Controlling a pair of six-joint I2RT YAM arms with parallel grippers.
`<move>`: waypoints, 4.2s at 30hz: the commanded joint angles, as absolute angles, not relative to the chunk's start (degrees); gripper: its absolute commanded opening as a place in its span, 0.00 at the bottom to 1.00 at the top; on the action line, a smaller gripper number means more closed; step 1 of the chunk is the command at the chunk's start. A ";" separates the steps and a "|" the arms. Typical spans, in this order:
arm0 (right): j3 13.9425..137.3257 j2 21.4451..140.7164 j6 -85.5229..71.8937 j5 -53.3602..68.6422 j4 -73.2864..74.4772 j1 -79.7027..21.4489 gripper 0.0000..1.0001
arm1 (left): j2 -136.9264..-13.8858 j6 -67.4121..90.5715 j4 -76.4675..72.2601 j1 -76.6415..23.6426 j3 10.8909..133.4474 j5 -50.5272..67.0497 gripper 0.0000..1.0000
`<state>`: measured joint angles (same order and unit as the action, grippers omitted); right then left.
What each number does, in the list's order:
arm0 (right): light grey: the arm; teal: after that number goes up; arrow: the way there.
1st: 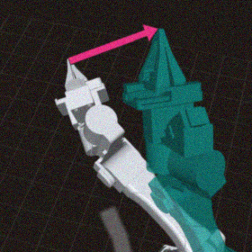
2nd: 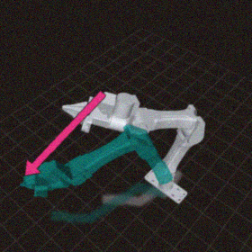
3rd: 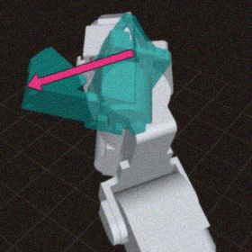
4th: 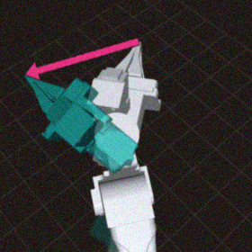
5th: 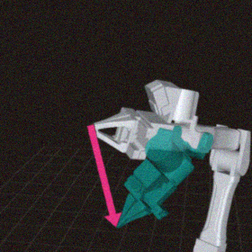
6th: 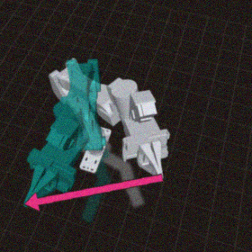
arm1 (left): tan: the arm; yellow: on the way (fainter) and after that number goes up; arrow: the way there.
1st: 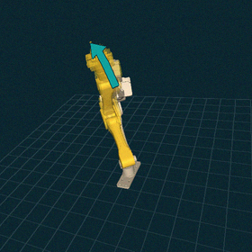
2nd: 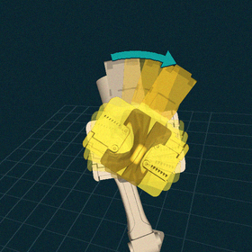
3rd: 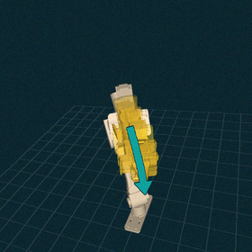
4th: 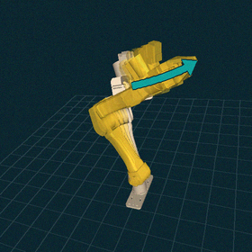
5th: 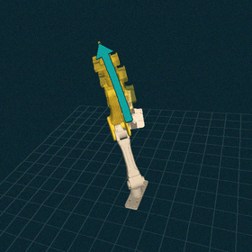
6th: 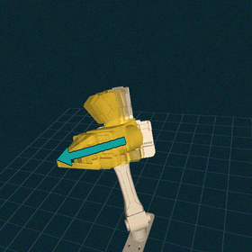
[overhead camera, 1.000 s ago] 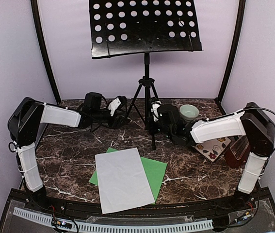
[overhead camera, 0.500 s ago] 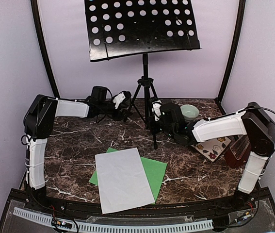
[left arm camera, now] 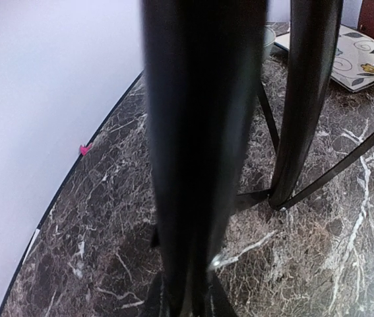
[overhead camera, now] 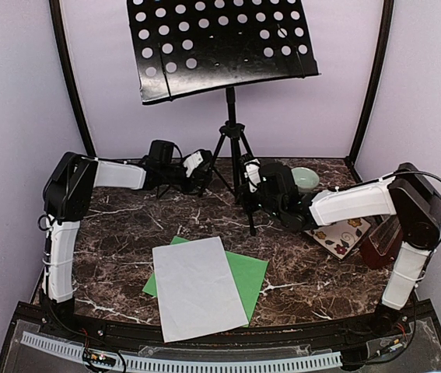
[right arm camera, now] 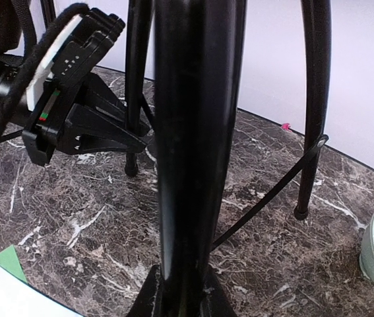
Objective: Set up the instrument practice props
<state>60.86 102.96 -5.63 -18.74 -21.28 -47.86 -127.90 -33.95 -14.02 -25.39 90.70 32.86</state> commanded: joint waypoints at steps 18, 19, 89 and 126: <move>68.72 107.02 -7.76 -15.29 -20.19 -48.91 0.00 | -108.49 -30.99 -14.70 -16.39 69.72 27.24 0.00; 68.47 106.70 -8.13 -15.48 -19.85 -49.14 0.00 | -108.39 -31.15 -14.63 -16.43 69.58 27.06 0.00; 56.69 91.91 -20.39 -16.16 -12.27 -55.55 0.93 | -87.91 15.03 -14.14 -20.03 48.29 13.15 0.73; 68.50 121.59 -22.88 -3.69 -5.18 -63.66 0.23 | -65.43 55.83 -6.58 -29.57 16.85 16.63 0.71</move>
